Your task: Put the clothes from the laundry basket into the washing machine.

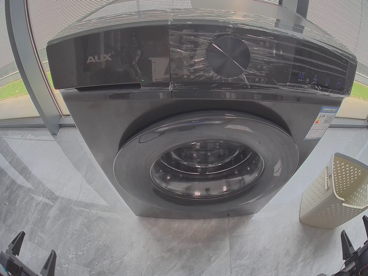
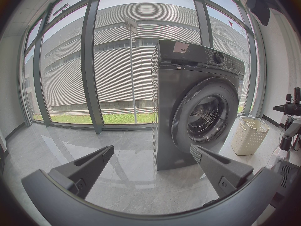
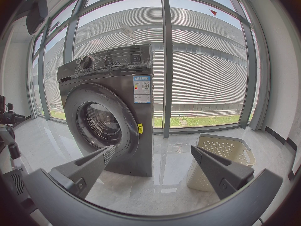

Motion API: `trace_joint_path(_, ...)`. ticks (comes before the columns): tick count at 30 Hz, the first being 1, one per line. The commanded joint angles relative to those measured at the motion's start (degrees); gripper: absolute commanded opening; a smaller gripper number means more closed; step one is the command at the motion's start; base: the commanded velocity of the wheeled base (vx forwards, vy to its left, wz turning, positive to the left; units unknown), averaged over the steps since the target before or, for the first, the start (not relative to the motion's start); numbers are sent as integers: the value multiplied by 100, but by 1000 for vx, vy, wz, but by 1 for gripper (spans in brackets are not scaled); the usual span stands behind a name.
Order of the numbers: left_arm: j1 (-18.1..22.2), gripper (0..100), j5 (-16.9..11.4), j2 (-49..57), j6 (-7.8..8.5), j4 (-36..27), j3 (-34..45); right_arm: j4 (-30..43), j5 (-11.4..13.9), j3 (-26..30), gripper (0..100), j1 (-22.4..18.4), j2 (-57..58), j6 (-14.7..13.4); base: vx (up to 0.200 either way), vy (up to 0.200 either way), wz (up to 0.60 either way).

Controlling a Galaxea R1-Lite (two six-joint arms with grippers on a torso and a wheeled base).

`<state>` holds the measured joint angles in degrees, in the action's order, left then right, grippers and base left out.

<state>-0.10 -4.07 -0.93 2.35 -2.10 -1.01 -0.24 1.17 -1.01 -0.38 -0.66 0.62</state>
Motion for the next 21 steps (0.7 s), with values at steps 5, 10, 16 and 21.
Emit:
trace_joint_path(5,1,100,-32,66,2,-10,101,16,-3,101,100,11,57,-18,0,0,0)
trace_joint_path(10,-8,100,-32,66,2,-10,101,16,-12,101,100,11,57,-18,0,0,0)
trace_joint_path(16,1,100,-32,66,2,-10,92,16,-12,101,100,11,57,-18,0,0,0)
trace_joint_path(21,1,100,-32,66,2,-10,92,16,-3,101,100,11,57,-27,0,0,0)
